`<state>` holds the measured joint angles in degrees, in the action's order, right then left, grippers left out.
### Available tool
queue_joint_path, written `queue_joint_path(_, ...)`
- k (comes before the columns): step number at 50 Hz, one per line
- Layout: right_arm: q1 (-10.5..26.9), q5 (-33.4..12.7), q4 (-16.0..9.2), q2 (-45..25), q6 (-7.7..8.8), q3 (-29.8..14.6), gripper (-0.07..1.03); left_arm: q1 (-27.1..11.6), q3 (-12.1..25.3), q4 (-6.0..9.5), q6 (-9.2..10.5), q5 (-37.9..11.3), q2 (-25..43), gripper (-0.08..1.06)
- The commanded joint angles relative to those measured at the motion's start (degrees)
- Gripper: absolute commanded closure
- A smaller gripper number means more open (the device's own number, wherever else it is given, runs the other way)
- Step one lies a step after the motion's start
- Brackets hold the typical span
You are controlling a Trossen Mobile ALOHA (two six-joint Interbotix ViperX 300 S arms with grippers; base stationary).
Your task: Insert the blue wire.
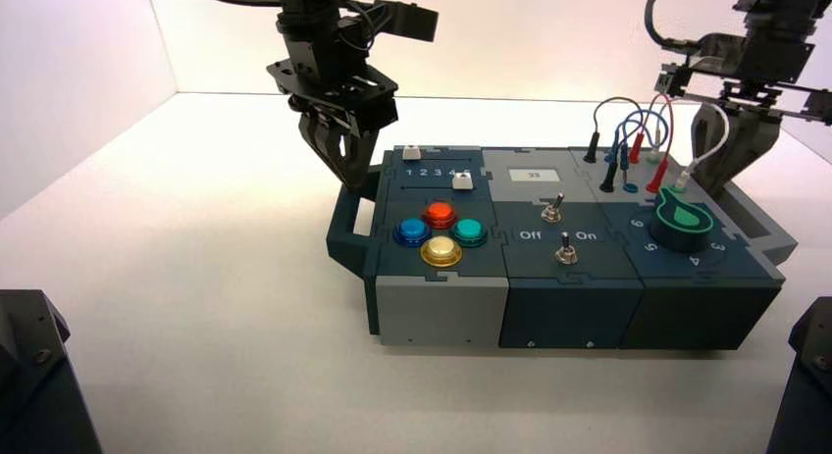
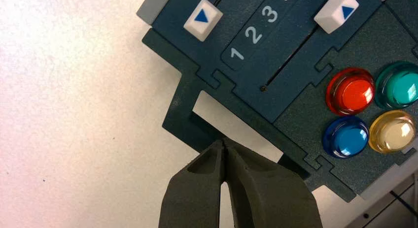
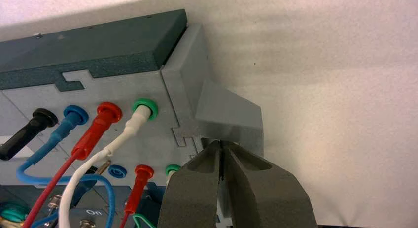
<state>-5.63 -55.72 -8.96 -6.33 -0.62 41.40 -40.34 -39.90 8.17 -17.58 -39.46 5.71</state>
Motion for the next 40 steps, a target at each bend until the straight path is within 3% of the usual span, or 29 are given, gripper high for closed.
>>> queue_joint_path(1,2.0,0.6,-1.8,-0.8,-0.26,-0.3,0.99,-0.4,0.9,0.09,-0.53,0.5,0.5,1.01)
queue_joint_path(25,3.3,0.5,-1.9,-1.4,0.00,-1.8,0.99,-0.4,4.1,-0.09,-0.97,0.0,4.4,1.01)
queue_joint_path(40,6.8,0.2,-4.0,-3.1,0.26,-4.3,0.99,1.8,3.2,-1.76,-0.88,-1.0,3.9,1.01)
